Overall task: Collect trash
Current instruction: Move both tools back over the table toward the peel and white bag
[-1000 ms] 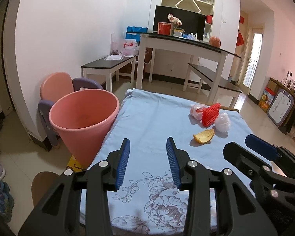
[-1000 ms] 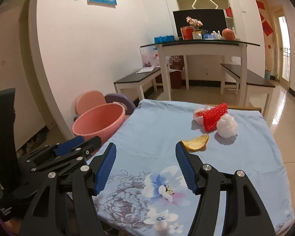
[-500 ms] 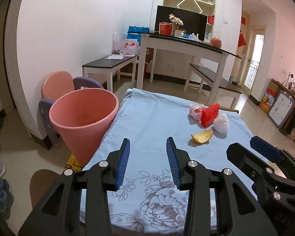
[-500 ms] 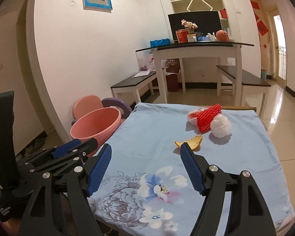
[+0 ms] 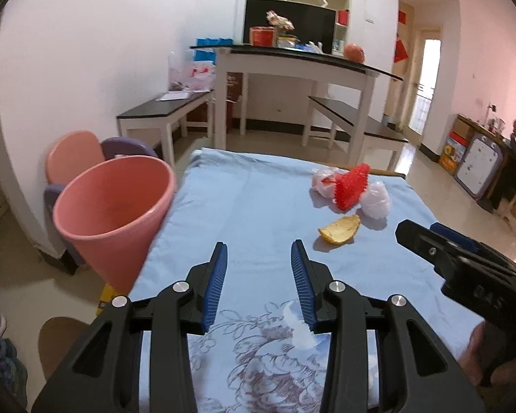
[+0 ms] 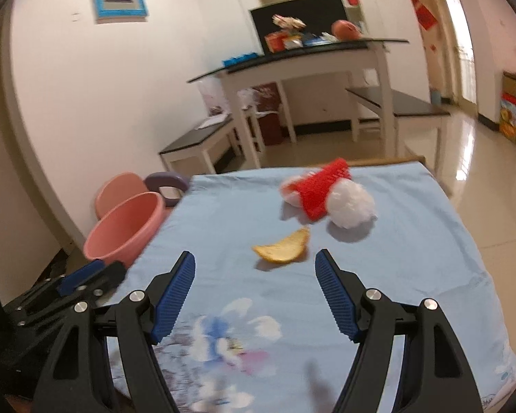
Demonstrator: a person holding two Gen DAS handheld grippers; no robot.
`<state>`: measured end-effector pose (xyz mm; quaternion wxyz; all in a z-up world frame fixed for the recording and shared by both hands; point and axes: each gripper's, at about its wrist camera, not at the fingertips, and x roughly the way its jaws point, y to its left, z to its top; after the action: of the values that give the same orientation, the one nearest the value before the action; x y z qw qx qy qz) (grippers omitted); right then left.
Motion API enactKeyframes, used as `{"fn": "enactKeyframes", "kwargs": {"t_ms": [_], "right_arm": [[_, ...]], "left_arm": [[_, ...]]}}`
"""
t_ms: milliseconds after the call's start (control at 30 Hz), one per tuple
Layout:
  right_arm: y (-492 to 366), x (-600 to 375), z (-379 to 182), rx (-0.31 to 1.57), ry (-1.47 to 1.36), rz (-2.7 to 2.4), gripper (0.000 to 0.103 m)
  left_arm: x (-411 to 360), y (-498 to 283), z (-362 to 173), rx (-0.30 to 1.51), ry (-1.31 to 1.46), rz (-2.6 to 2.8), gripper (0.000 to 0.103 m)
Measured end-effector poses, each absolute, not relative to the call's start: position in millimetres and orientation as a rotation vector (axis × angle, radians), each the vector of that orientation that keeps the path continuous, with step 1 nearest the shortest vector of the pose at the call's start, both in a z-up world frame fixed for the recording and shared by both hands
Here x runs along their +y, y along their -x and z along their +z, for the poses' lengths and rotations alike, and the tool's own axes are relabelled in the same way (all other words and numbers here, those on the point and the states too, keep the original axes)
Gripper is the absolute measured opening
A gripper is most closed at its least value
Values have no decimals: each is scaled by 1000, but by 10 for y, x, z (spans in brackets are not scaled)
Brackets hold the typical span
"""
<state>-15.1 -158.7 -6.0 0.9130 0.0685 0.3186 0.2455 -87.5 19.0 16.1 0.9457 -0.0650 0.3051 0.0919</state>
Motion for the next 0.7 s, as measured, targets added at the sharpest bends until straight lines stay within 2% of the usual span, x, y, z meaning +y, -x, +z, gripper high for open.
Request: {"fn": "enactKeyframes", "kwargs": {"t_ms": [267, 700], "right_arm": [[-220, -1771, -314, 708, -115, 425, 60], [-733, -1972, -415, 748, -172, 378, 60]], "left_arm": [[53, 390, -46, 737, 118, 7, 39], [-68, -478, -429, 878, 174, -57, 39]]}}
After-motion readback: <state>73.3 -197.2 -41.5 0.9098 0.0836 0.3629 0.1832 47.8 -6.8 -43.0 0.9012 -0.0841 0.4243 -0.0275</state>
